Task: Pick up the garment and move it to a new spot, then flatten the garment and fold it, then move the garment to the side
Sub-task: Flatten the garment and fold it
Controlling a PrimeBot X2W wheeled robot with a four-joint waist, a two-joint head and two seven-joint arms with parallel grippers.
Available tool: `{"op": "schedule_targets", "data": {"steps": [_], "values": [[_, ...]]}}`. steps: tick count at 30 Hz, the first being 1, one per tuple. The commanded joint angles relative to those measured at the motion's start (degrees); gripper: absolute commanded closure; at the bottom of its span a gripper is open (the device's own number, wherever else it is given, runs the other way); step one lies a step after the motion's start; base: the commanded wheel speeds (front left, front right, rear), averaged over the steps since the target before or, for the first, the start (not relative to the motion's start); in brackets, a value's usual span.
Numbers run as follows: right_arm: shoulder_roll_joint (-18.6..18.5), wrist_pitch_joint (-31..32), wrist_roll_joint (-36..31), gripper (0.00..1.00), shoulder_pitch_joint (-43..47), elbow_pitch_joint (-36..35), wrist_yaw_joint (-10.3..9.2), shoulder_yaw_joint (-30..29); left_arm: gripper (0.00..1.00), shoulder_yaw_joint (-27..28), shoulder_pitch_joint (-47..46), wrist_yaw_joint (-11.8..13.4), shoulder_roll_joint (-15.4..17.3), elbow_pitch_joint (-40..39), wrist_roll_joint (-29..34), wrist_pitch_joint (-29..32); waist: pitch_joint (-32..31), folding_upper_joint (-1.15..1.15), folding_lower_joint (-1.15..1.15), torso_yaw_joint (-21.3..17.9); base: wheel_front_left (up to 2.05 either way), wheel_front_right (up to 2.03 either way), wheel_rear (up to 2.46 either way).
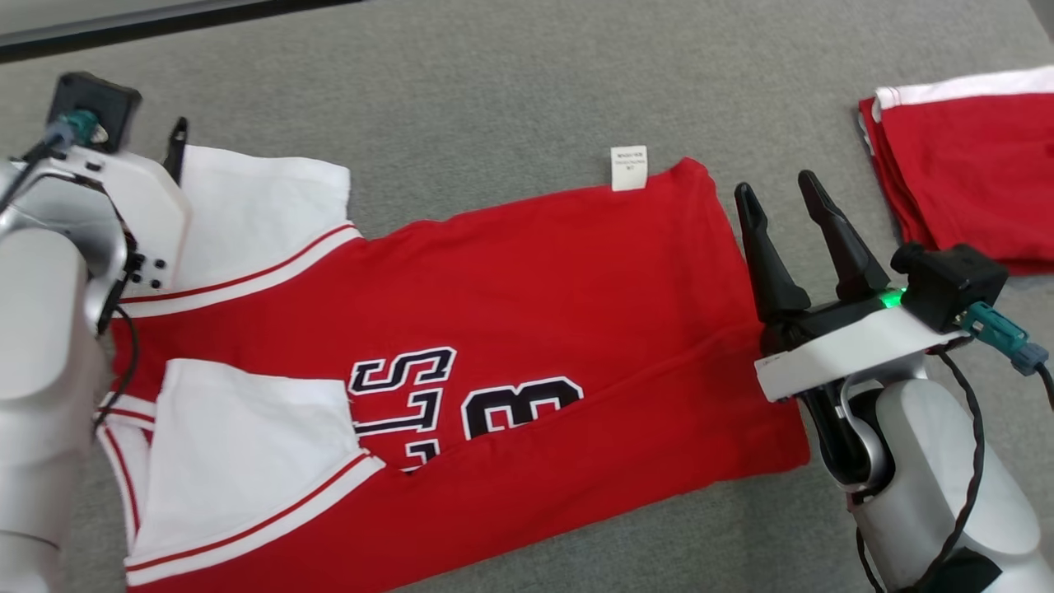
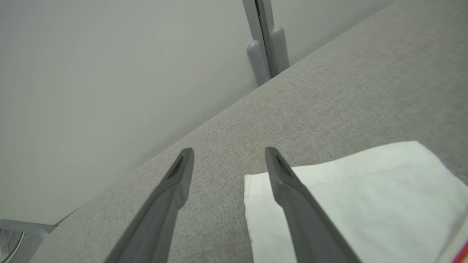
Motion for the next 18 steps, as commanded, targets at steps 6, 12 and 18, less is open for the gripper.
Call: {"op": "schedule_targets", "data": {"steps": [6, 12, 18], "values": [[0.99, -0.8, 0.65, 0.0, -1.96, -0.31, -0.01, 1.03, 0.0, -7.56, -4.29, -0.33, 4.1, 3.43, -8.06, 7.76, 2.44, 0.0, 0.0, -3.09, 0.0, 0.0, 0.0], [0.93, -1.76, 1.94, 0.0, -2.36, 0.43, -0.01, 1.28, 0.0, -15.44, -5.82, -0.32, 9.5, 2.68, -15.8, 13.7, 2.97, 0.0, 0.0, -4.16, 0.0, 0.0, 0.0], [0.88, -2.33, 2.34, 0.0, -2.69, 1.3, -0.01, 1.47, 0.0, -18.6, -5.4, -0.34, 11.69, 2.28, -21.17, 16.91, 3.16, 0.0, 0.0, -4.5, 0.0, 0.0, 0.0]]}}
